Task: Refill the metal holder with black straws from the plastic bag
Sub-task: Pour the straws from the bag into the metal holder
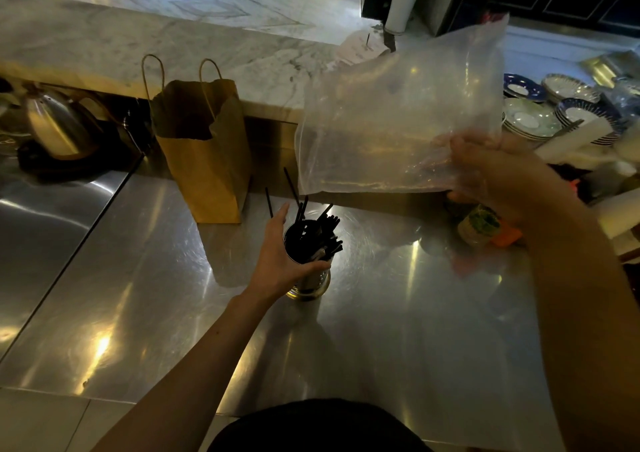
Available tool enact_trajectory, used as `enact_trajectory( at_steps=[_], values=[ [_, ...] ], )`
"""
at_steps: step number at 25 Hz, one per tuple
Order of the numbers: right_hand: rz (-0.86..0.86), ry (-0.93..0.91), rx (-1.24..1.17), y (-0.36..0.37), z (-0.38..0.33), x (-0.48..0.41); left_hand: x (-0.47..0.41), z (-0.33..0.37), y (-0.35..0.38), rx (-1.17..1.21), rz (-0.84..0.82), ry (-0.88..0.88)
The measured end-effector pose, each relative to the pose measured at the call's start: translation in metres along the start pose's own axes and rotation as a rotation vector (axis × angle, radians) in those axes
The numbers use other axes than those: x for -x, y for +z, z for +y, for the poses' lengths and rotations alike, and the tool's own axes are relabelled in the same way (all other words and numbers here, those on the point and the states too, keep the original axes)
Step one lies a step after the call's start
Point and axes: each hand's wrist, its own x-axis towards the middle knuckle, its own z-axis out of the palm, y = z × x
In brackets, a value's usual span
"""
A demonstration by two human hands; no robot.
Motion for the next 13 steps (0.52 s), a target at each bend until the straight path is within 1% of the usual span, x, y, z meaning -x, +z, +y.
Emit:
enact_trajectory(
  at_steps=[4, 8, 13],
  values=[
    [0.038, 0.039, -0.188, 0.016, 0.031, -0.002, -0.001, 0.003, 0.002, 0.006, -0.04, -0.043],
    [0.071, 0.066, -0.334, 0.032, 0.062, 0.006, -0.002, 0.006, 0.001, -0.008, -0.093, -0.025],
    [0.099, 0.09, -0.599, 0.045, 0.102, 0.016, -0.006, 0.003, 0.001, -0.026, -0.112, -0.027]
  ],
)
